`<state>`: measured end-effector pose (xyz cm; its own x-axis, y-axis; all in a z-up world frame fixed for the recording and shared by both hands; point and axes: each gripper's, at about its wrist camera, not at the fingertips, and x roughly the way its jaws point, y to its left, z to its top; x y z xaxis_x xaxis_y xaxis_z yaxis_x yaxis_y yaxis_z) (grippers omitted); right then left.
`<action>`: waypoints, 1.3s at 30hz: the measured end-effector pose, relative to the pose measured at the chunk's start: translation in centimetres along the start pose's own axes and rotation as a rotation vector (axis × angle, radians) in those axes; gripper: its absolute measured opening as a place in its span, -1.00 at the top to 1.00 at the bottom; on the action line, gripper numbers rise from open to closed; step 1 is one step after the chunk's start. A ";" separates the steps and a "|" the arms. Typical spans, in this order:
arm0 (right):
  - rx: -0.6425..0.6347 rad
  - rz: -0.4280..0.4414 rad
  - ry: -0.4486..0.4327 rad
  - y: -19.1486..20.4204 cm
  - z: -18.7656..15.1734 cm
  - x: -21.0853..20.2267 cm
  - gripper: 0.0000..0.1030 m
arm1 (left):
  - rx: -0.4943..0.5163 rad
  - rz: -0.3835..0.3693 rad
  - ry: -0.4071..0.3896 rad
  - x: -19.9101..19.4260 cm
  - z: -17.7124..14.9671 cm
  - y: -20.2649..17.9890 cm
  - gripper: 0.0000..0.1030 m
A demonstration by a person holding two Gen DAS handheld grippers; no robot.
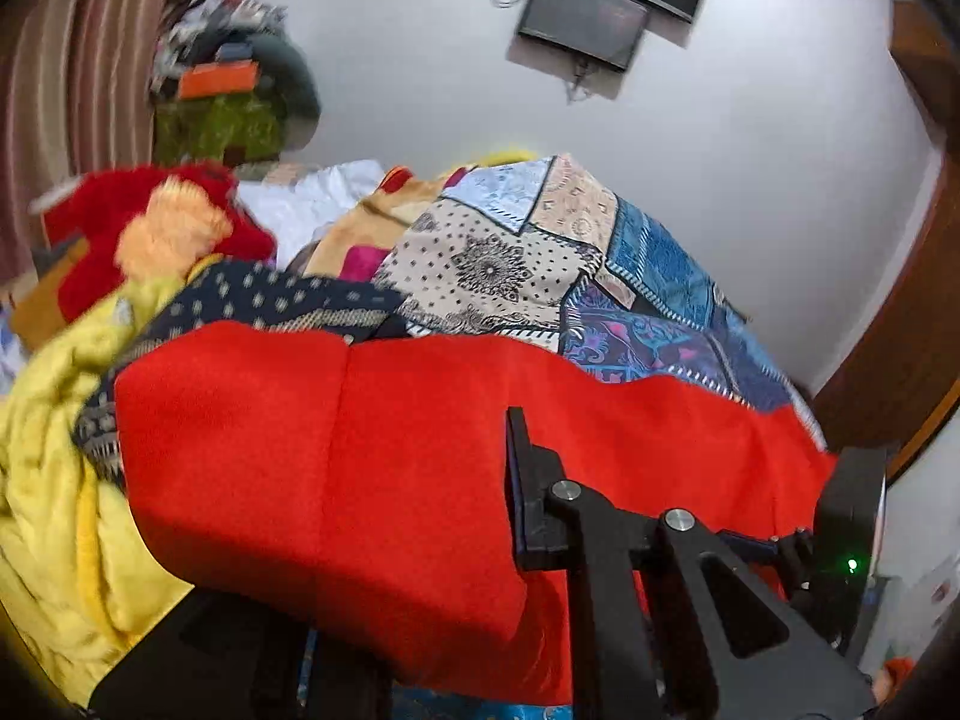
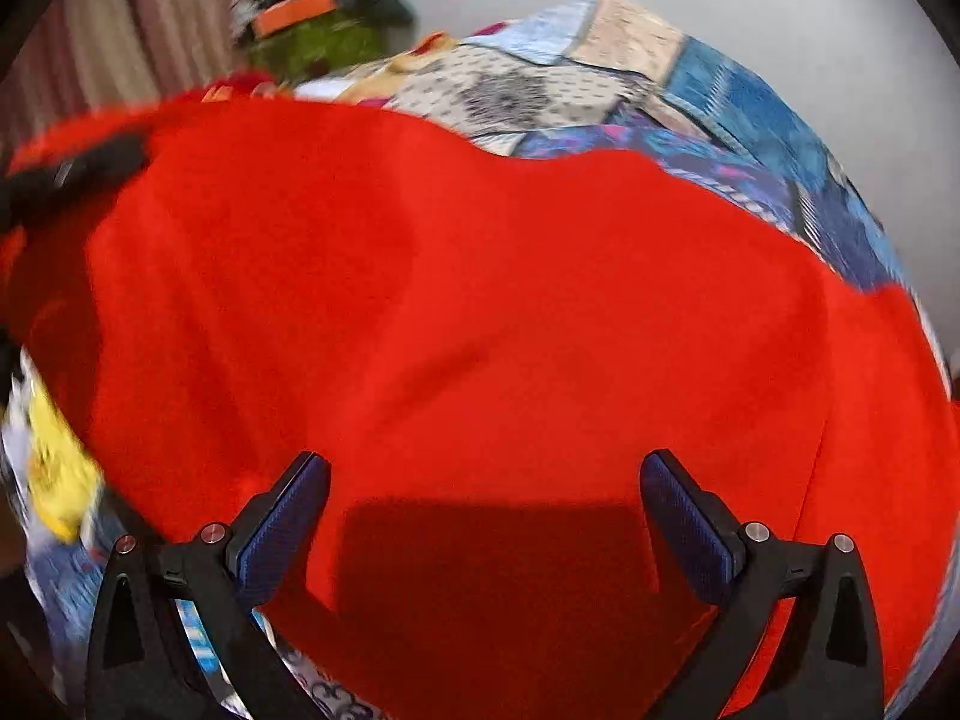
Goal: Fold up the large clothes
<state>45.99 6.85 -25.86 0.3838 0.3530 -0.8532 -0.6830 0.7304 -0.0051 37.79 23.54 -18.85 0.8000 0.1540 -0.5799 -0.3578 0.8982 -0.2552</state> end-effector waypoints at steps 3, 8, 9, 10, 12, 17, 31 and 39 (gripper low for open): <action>0.034 0.066 0.018 -1.5 -0.4 -1.1 -1.00 | 0.092 0.003 -0.026 -0.4 0.8 -2.6 0.73; 0.238 0.111 -0.051 -7.5 -3.8 -6.3 -1.00 | 0.348 -0.031 -0.103 -1.7 1.8 -10.7 0.73; 0.267 0.088 -0.072 -8.7 -4.7 -7.4 -1.00 | 0.409 -0.044 -0.120 -1.9 1.7 -12.8 0.75; 0.305 0.052 -0.102 -10.5 -5.9 -9.0 -1.00 | 0.476 -0.074 -0.135 -2.1 1.4 -15.3 0.78; 0.357 -0.014 -0.145 -13.2 -8.0 -11.6 -1.00 | 0.571 -0.133 -0.138 -2.1 0.5 -19.3 0.84; 0.454 -0.193 -0.188 -19.0 -13.4 -17.7 -1.00 | 0.754 -0.279 0.037 1.0 -5.1 -28.2 0.92; 0.494 -0.254 -0.172 -20.8 -18.7 -22.1 -1.00 | 0.830 -0.416 0.385 1.9 -13.7 -29.5 -0.34; 0.451 -0.136 -0.230 -18.3 -14.3 -21.3 -1.00 | 0.726 -0.399 0.305 -3.4 -9.6 -22.5 -0.71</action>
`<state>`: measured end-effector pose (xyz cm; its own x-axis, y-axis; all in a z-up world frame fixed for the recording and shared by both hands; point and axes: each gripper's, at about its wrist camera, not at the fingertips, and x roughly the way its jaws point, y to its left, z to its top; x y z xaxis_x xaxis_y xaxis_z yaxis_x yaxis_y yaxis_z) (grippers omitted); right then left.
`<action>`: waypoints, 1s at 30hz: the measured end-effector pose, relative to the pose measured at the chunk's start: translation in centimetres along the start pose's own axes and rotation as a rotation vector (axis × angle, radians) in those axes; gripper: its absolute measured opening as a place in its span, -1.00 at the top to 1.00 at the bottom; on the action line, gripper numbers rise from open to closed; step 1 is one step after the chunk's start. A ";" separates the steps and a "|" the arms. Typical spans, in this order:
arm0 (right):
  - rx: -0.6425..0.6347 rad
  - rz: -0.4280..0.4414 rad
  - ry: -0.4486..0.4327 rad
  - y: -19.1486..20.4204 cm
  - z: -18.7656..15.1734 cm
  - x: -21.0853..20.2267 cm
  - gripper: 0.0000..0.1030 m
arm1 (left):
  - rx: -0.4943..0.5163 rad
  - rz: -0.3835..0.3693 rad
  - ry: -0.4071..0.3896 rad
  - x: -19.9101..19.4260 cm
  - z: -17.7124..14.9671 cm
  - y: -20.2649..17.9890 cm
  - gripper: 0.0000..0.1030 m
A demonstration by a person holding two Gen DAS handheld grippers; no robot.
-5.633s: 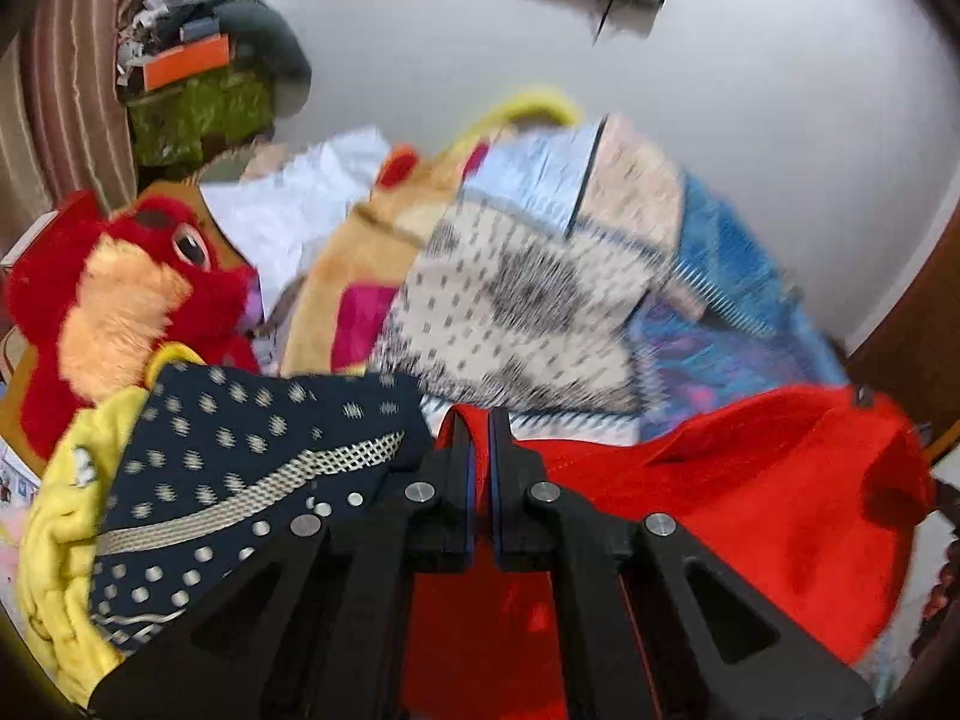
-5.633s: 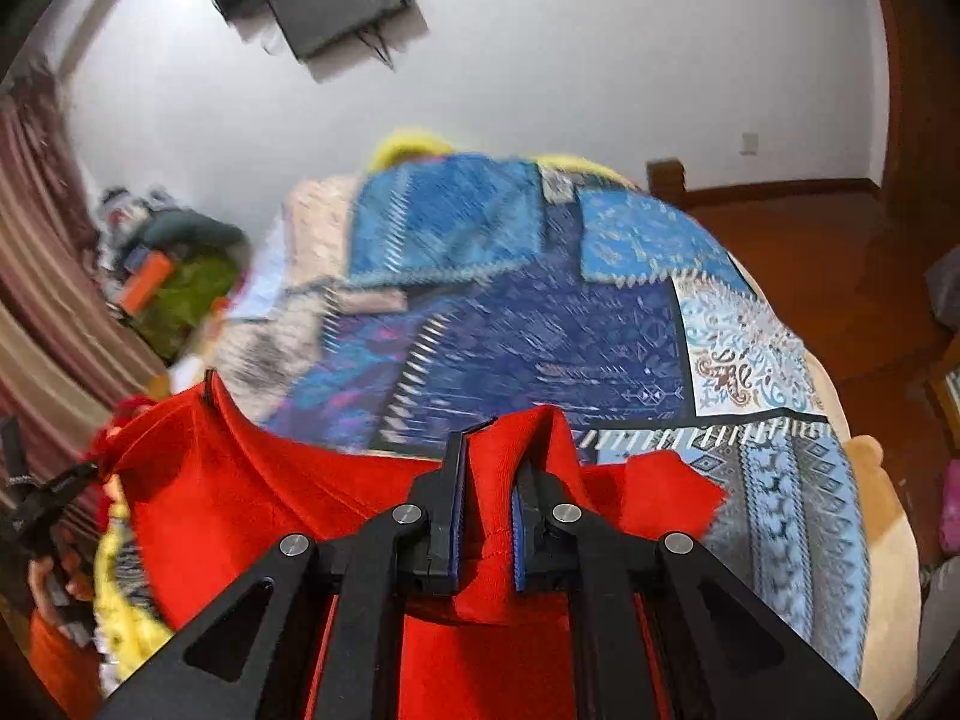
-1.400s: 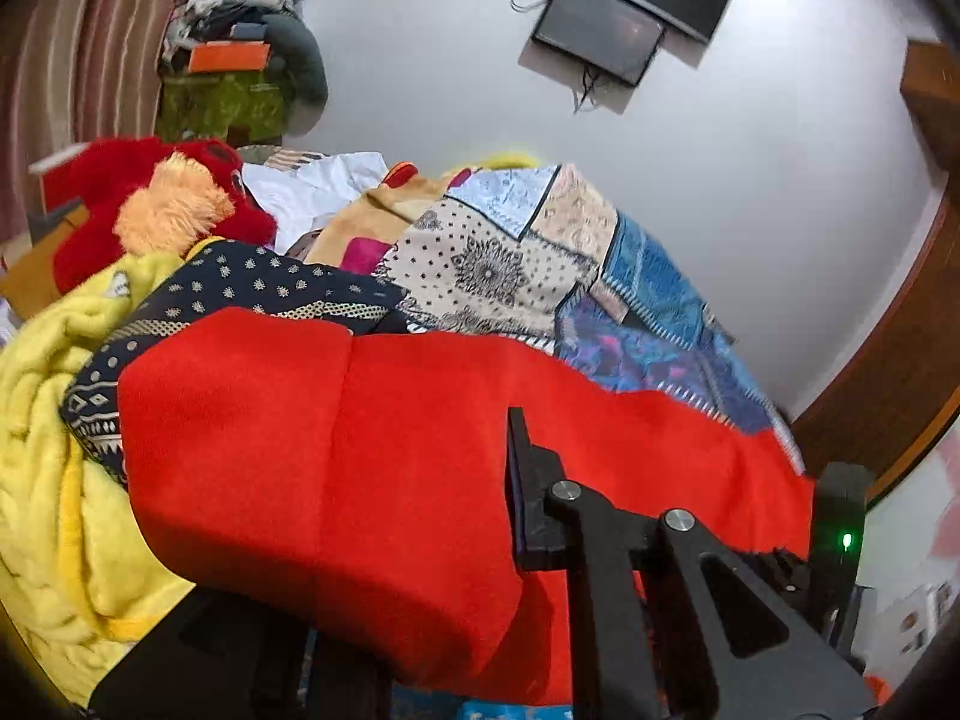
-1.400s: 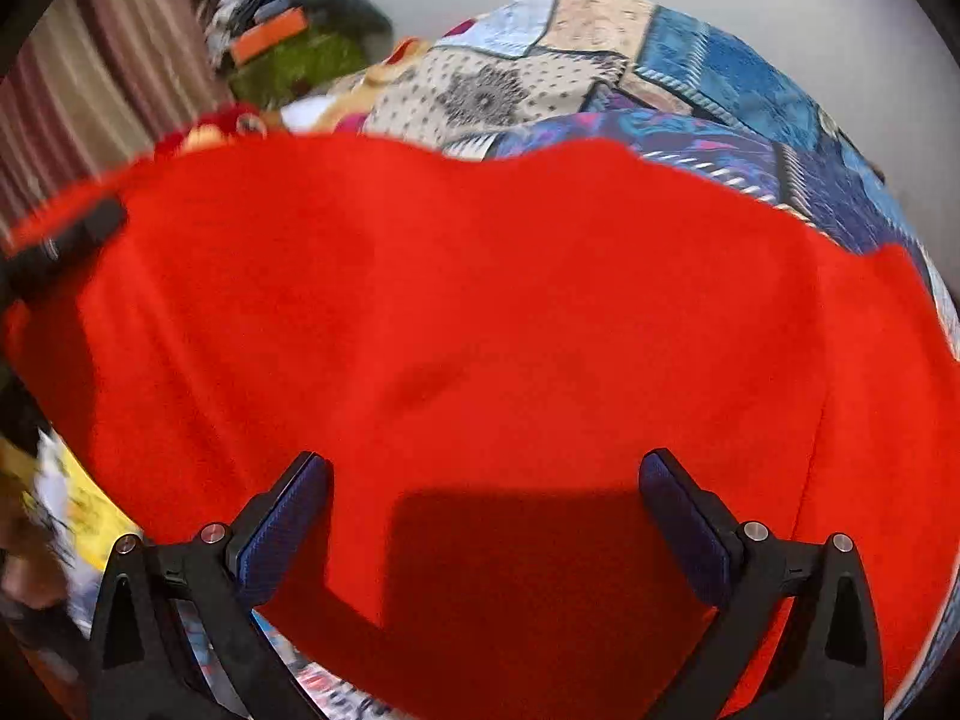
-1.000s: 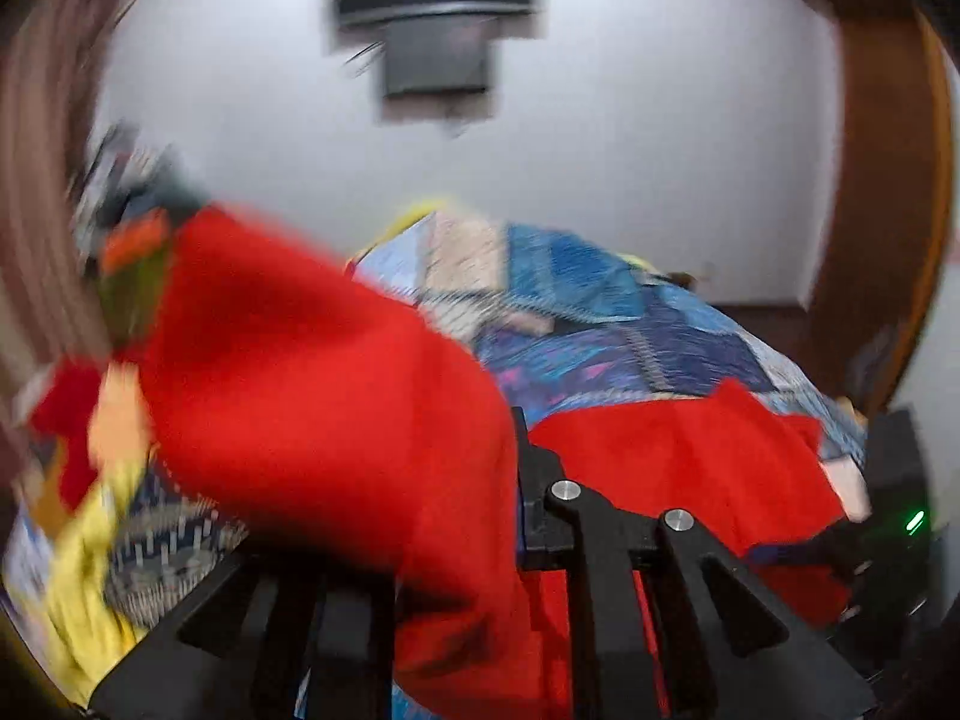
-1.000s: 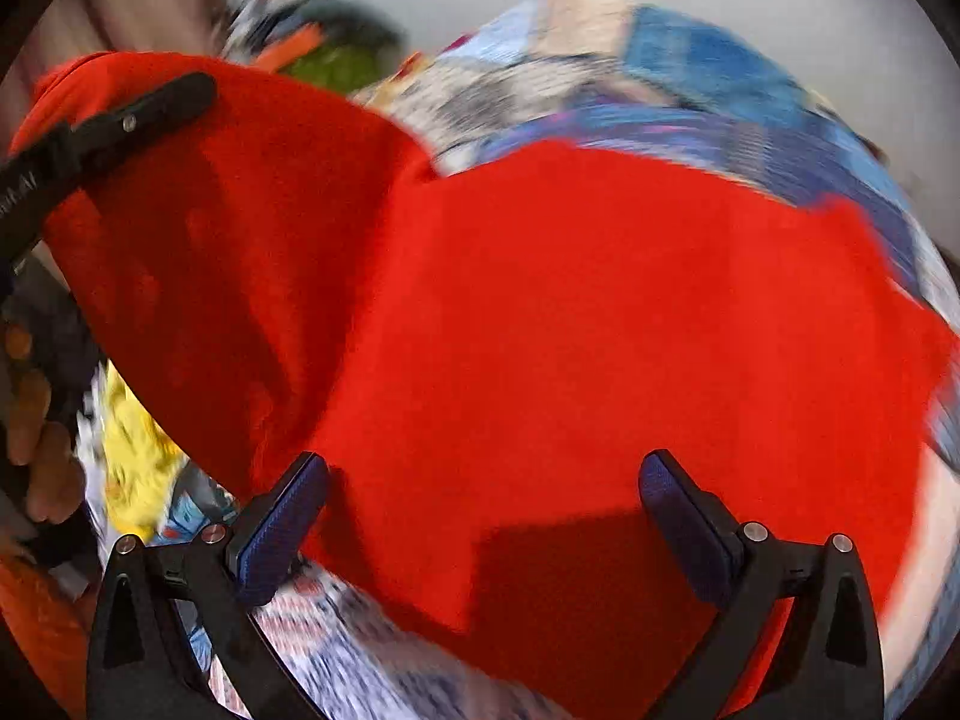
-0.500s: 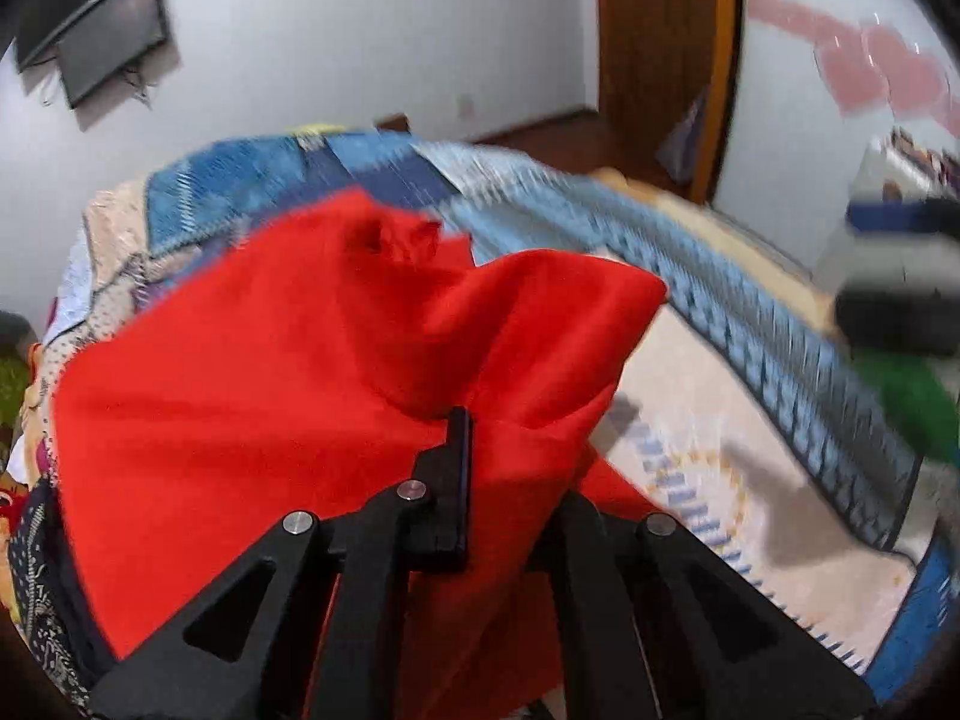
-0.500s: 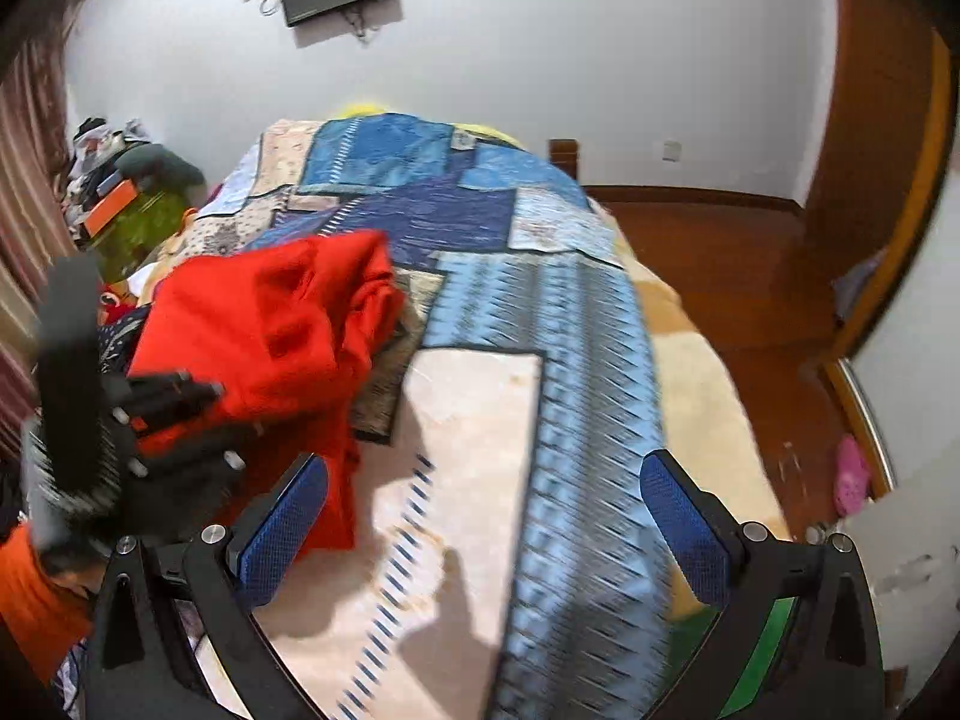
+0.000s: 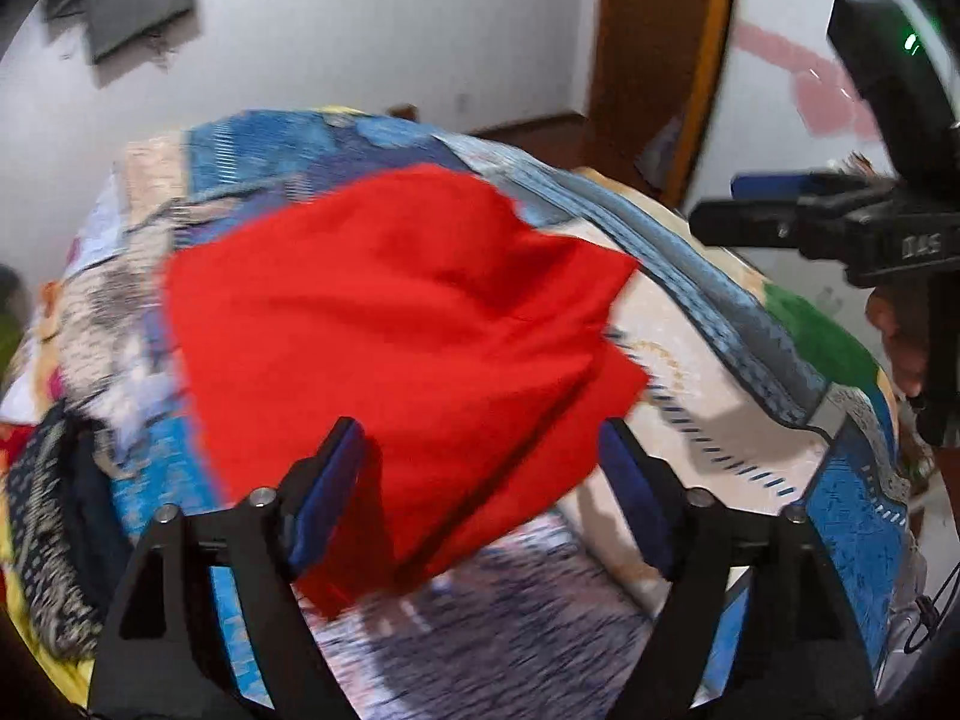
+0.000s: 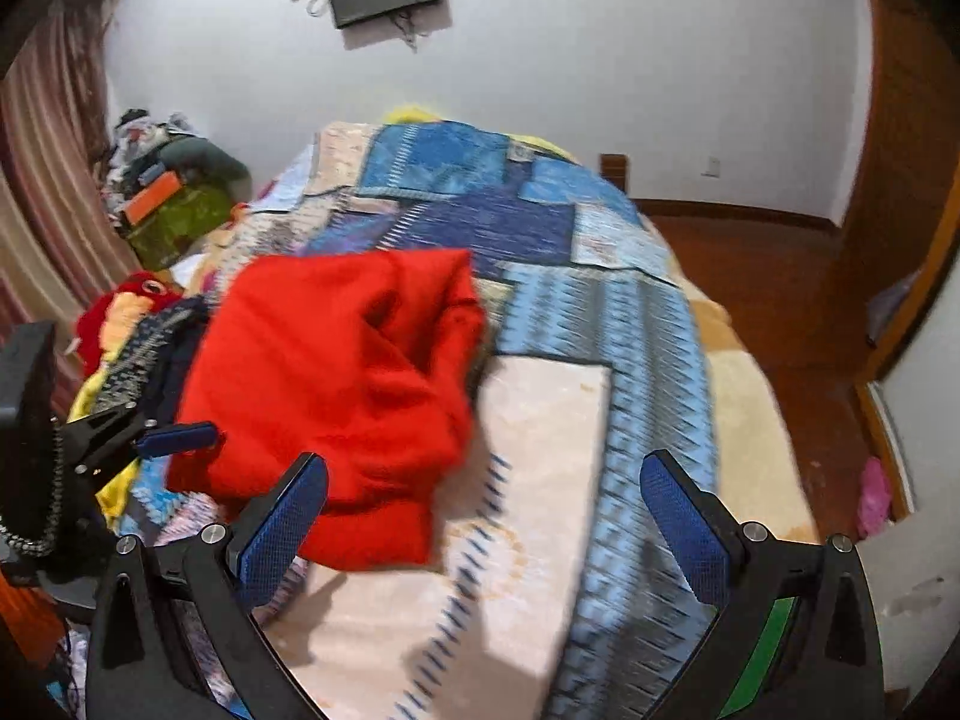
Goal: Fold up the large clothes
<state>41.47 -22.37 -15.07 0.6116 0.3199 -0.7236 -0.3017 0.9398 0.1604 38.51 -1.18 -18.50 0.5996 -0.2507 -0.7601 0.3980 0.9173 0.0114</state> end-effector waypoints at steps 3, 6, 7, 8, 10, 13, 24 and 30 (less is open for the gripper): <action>0.007 0.076 0.020 1.7 1.0 2.1 -1.00 | -0.053 0.099 -0.040 -1.5 0.0 3.2 -0.79; 0.028 0.131 0.075 3.0 1.3 5.6 -1.00 | -0.141 0.152 -0.025 -0.7 0.3 6.8 -0.79; 0.037 0.143 0.099 3.2 1.3 6.8 -1.00 | -0.192 0.146 -0.010 0.0 0.2 8.1 -0.79; 0.048 0.152 0.122 3.3 1.1 7.9 -1.00 | -0.215 0.135 -0.001 0.5 0.2 8.7 -0.79; 0.077 0.141 0.189 3.2 0.4 10.6 -1.00 | -0.269 0.103 0.039 2.2 -0.6 10.0 -0.79; 0.084 0.103 0.269 2.6 -1.4 13.2 -1.00 | -0.271 0.078 0.105 4.7 -2.5 10.2 -0.82; 0.020 0.039 0.322 0.3 -5.8 9.7 -1.00 | -0.277 0.049 0.119 3.4 -7.0 9.3 -0.83; 0.059 0.071 0.280 -1.3 -5.6 6.1 -1.00 | -0.197 0.125 0.128 0.8 -7.1 8.6 -0.82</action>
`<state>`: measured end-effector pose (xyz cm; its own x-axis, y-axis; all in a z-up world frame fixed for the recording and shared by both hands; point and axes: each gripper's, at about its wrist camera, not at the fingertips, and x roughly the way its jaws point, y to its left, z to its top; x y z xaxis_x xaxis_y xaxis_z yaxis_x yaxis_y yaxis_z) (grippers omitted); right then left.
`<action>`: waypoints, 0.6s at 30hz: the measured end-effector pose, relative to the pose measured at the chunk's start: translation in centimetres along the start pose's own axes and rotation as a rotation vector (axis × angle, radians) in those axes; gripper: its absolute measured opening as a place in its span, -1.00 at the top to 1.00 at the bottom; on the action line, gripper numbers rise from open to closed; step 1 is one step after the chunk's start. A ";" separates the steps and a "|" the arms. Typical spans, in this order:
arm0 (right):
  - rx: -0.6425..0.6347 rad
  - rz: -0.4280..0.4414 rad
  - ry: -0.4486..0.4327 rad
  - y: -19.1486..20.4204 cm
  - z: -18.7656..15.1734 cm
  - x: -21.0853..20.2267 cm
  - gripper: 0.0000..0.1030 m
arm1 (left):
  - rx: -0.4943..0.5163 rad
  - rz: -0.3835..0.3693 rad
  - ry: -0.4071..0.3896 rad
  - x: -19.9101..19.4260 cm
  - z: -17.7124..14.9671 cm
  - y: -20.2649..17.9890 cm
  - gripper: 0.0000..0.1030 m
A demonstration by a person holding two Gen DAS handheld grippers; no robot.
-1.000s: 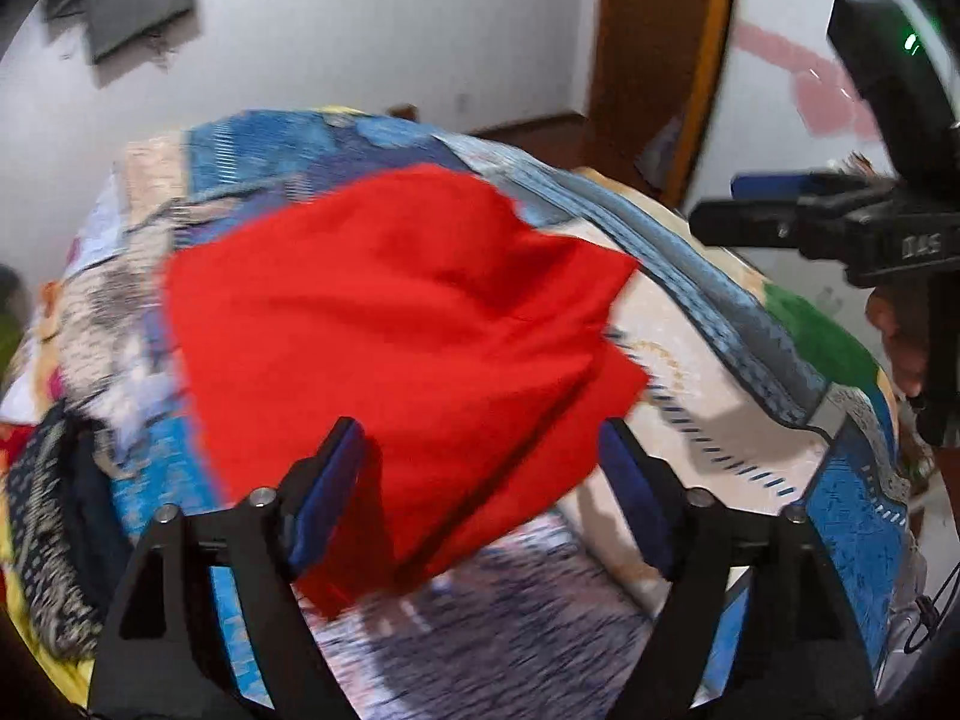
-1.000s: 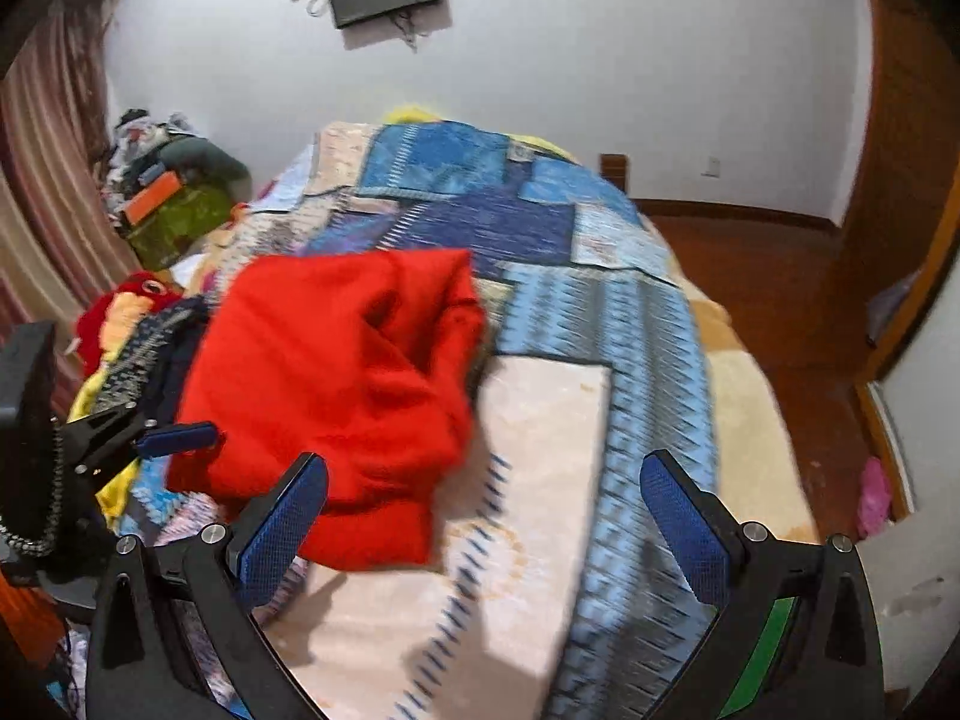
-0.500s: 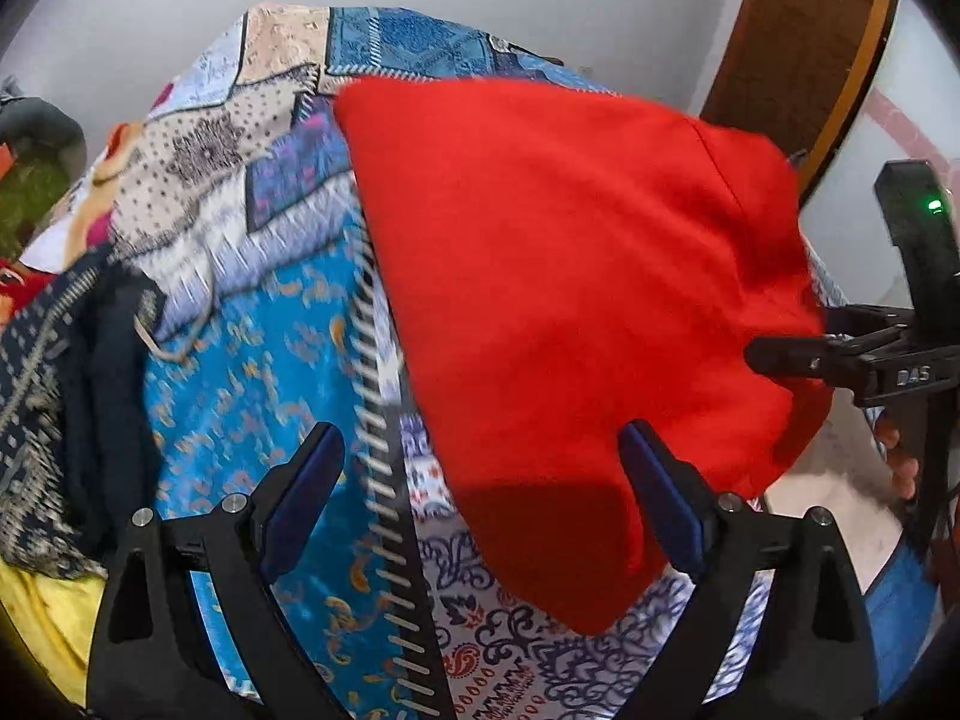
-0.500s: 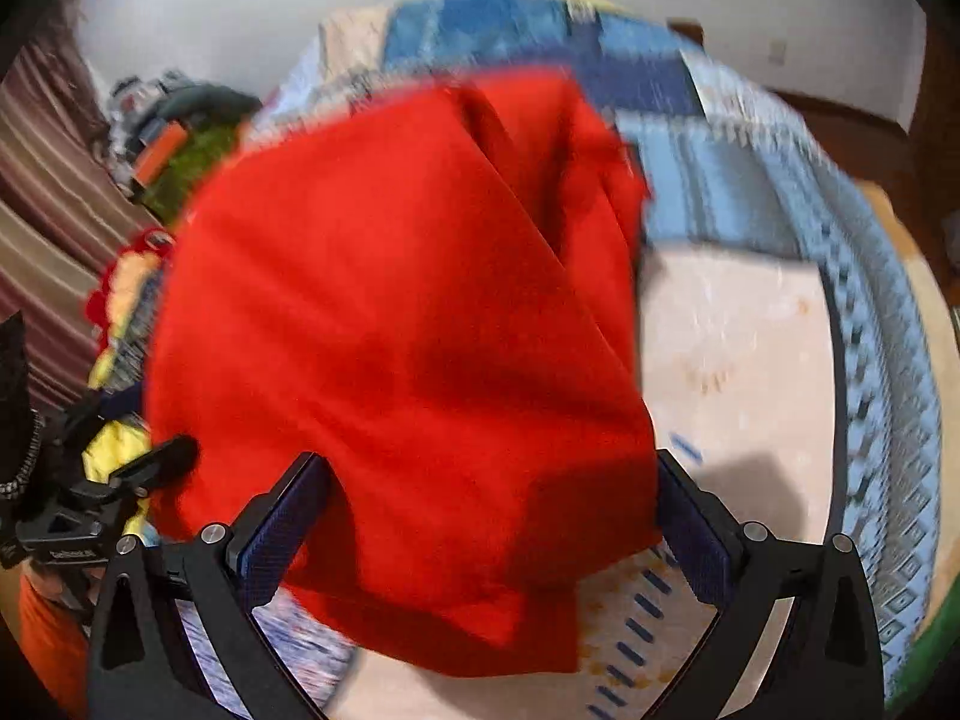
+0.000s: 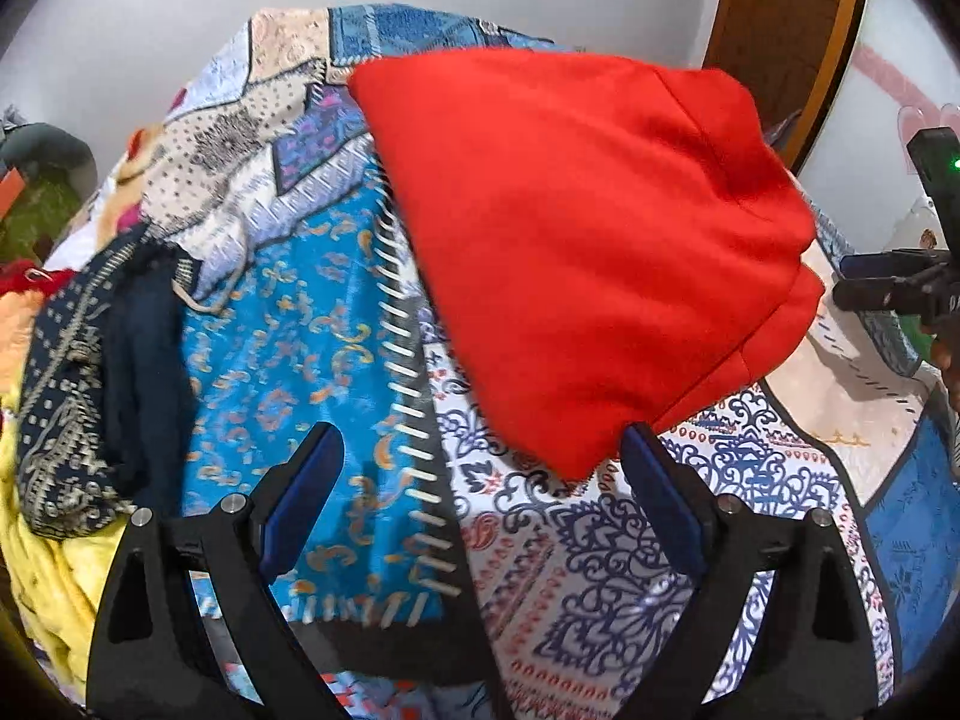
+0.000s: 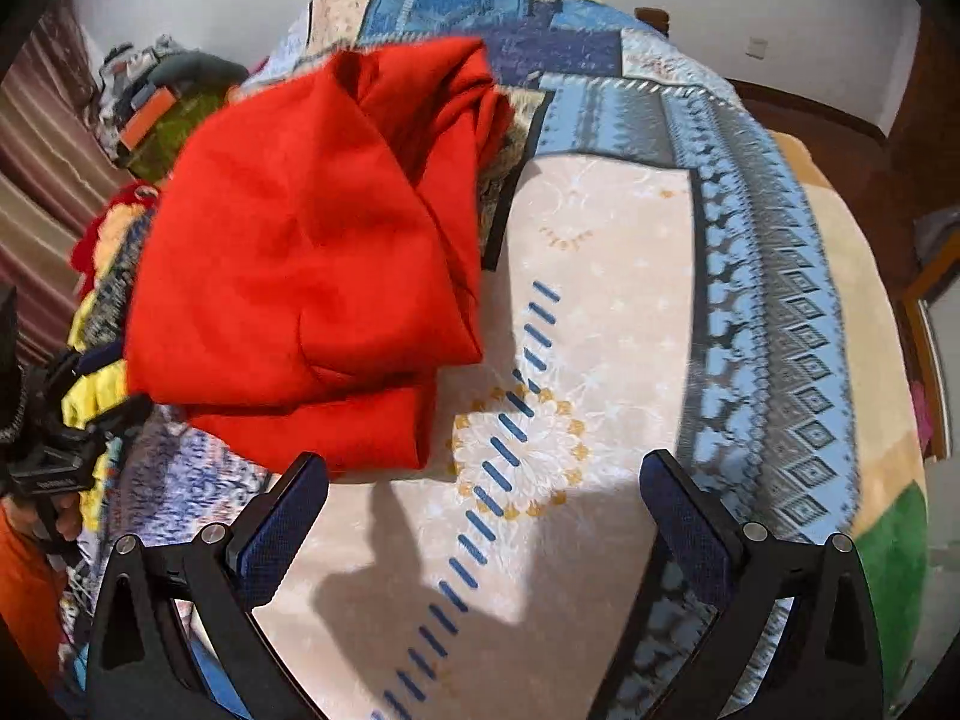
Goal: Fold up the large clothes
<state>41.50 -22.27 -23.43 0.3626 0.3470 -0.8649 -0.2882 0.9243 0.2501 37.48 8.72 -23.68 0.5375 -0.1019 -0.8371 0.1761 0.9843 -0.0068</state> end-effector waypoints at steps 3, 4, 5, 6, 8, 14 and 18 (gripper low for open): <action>0.026 0.054 -0.043 0.0 1.1 -1.6 -1.00 | -0.040 -0.006 -0.034 -1.4 0.8 1.2 -0.82; 0.033 0.079 -0.060 0.1 1.7 -2.1 -1.00 | -0.063 -0.015 -0.052 -1.9 1.5 1.8 -0.82; 0.035 0.092 -0.069 0.4 2.1 -2.2 -1.00 | -0.080 -0.022 -0.066 -2.3 2.0 2.2 -0.82; 0.037 0.116 -0.084 0.7 2.9 -2.4 -1.00 | -0.103 -0.030 -0.082 -2.6 2.8 2.8 -0.82; 0.032 0.142 -0.096 1.3 4.2 -2.1 -1.00 | -0.130 -0.042 -0.093 -2.5 4.0 3.5 -0.82; 0.025 0.187 -0.075 2.8 7.4 1.1 -1.00 | -0.243 -0.206 -0.052 0.9 7.3 5.0 -0.82; 0.075 0.231 -0.018 2.1 9.4 5.1 -1.00 | -0.320 -0.318 0.009 4.3 8.1 5.2 -0.82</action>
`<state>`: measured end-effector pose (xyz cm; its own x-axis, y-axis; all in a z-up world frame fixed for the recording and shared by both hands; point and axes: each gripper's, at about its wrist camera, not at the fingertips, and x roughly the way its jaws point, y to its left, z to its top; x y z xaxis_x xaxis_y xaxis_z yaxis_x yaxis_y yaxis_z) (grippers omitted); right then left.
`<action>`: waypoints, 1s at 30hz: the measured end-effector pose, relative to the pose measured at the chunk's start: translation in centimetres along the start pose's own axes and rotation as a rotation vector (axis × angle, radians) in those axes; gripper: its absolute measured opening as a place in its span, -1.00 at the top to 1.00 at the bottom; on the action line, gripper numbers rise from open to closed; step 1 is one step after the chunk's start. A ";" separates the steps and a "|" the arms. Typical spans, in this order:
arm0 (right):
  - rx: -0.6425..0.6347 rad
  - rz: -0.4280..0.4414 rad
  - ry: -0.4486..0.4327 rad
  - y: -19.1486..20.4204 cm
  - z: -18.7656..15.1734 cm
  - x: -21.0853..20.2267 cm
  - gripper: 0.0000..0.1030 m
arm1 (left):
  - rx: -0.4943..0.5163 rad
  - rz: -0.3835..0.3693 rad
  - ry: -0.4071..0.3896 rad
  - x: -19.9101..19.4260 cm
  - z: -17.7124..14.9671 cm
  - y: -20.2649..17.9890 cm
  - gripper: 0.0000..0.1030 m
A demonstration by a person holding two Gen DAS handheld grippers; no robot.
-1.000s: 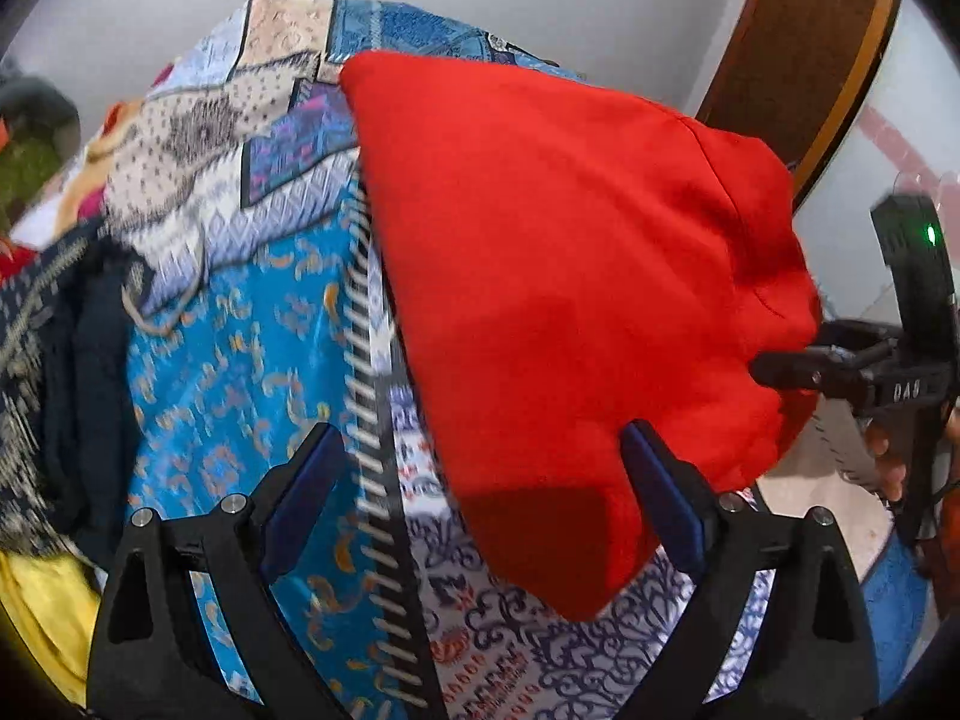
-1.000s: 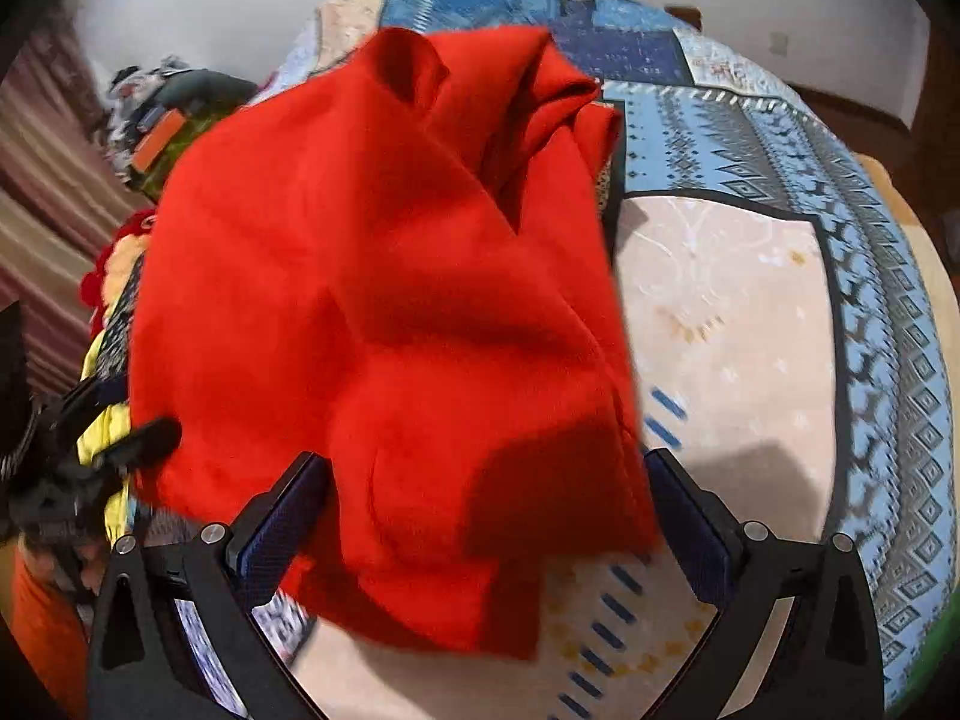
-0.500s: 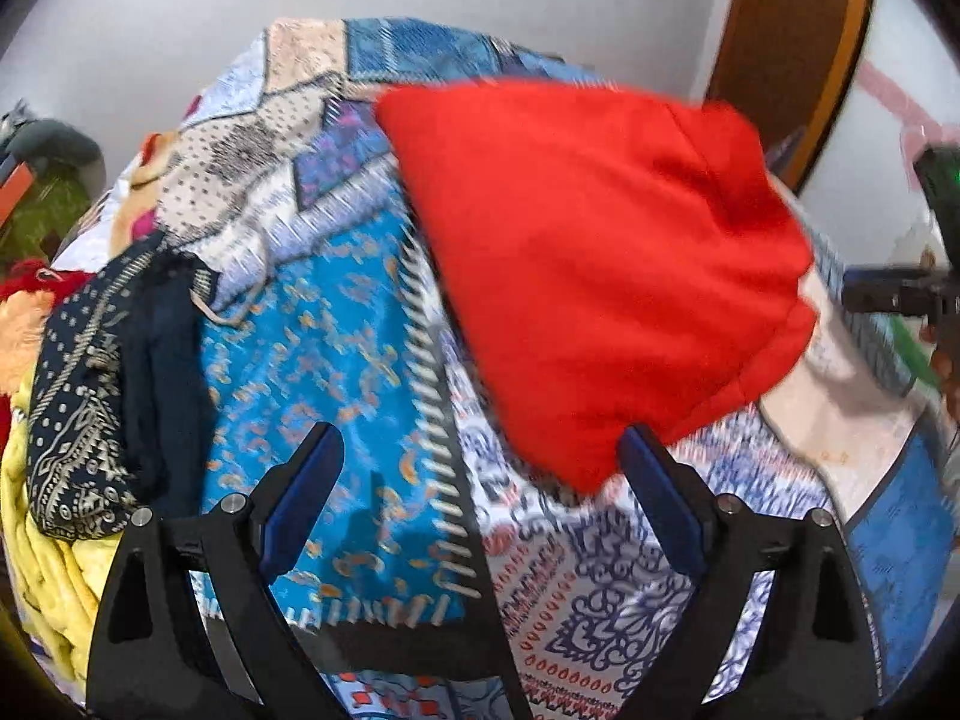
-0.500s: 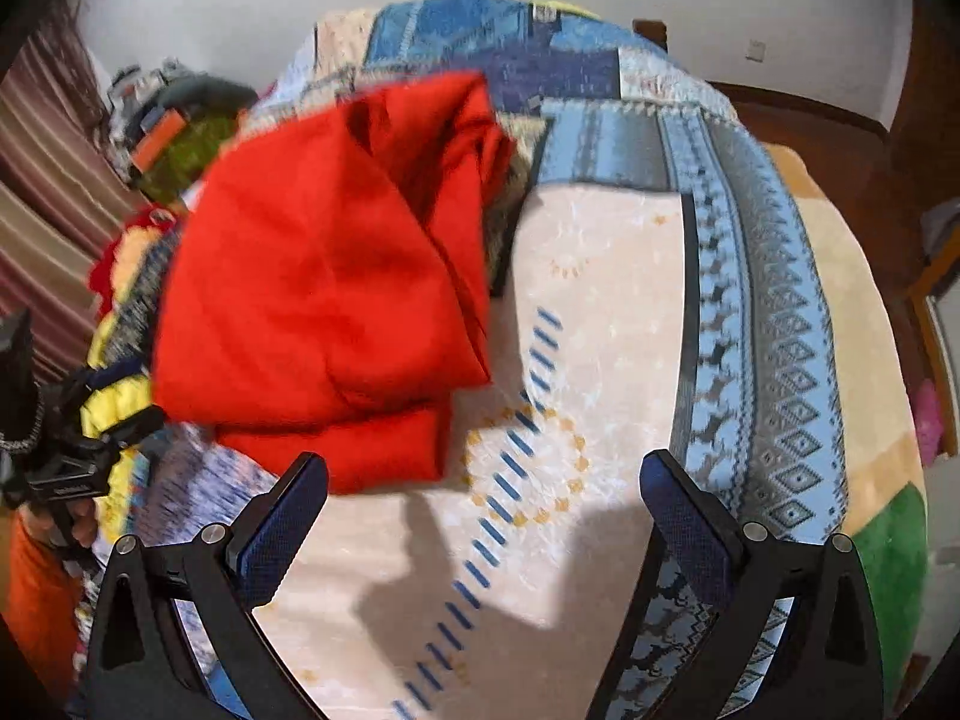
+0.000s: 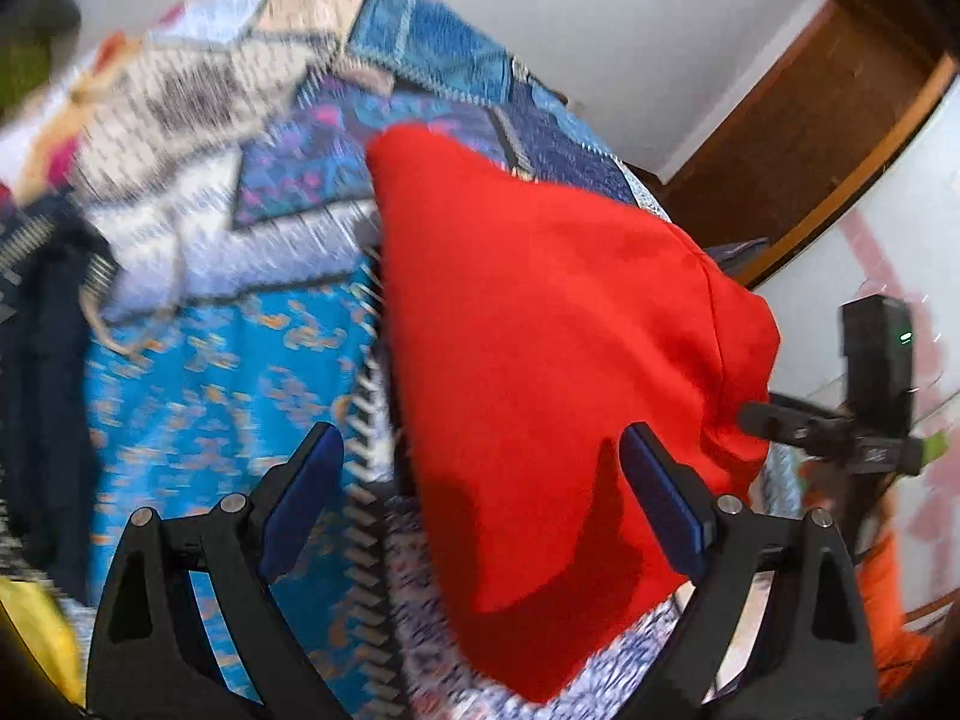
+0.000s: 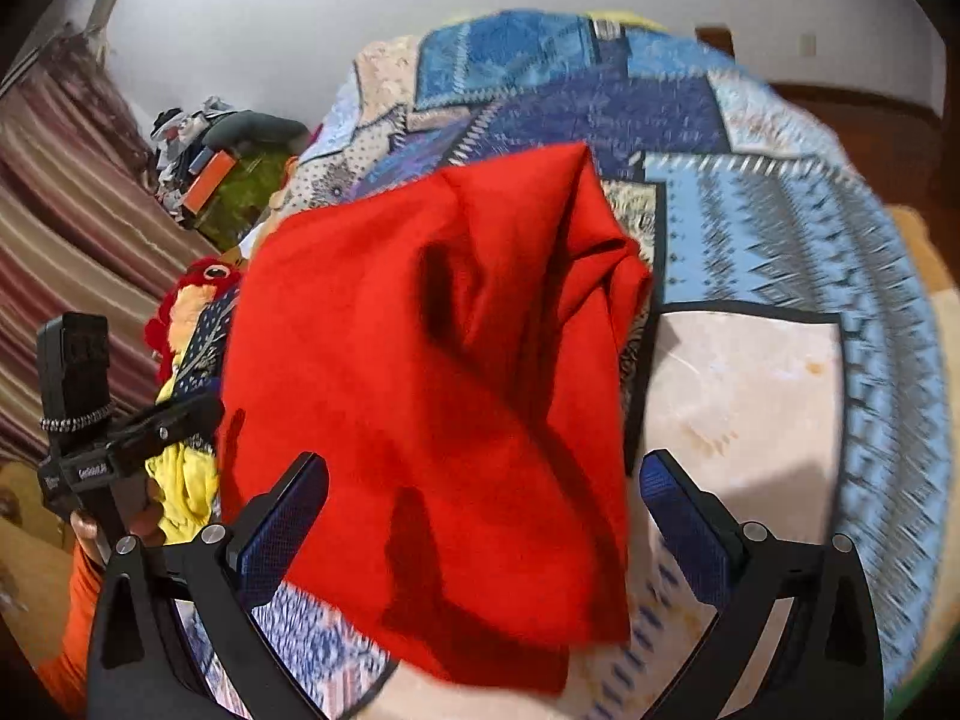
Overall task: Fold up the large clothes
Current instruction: 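Grasp the folded red bundle with both grippers and lift it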
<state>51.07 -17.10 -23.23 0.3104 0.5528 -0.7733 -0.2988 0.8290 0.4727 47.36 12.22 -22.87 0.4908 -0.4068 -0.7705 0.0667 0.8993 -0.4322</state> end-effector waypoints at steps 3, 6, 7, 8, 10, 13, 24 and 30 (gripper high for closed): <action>0.048 0.047 0.016 -1.5 1.1 2.0 -0.98 | -0.058 -0.077 0.053 2.6 0.4 1.0 -0.82; 0.050 0.096 -0.010 -2.0 2.0 2.7 -0.98 | -0.073 -0.141 0.051 4.0 0.9 1.3 -0.82; 0.045 0.108 -0.014 -2.0 2.2 2.9 -0.98 | -0.062 -0.157 0.039 4.2 1.1 1.1 -0.82; 0.040 0.125 -0.016 -2.0 2.5 3.2 -0.95 | -0.057 -0.162 0.033 4.3 1.3 1.0 -0.82; 0.045 0.139 -0.014 -2.1 3.0 3.9 -0.84 | -0.059 -0.182 0.023 4.7 1.8 0.6 -0.81; 0.065 0.143 -0.007 -1.7 3.7 4.6 -0.60 | -0.078 -0.179 0.016 4.9 2.2 0.3 -0.60; -0.010 0.160 -0.028 3.8 2.2 1.0 0.49 | -0.021 -0.141 -0.073 -1.5 1.5 -1.5 0.35; -0.085 0.187 -0.076 10.0 1.8 -2.2 0.49 | 0.037 -0.111 -0.179 -9.4 0.9 -1.9 0.36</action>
<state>48.96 -9.87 -16.02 0.3086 0.7041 -0.6396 -0.4315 0.7029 0.5655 43.39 14.48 -14.43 0.6249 -0.4716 -0.6221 0.1591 0.8571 -0.4900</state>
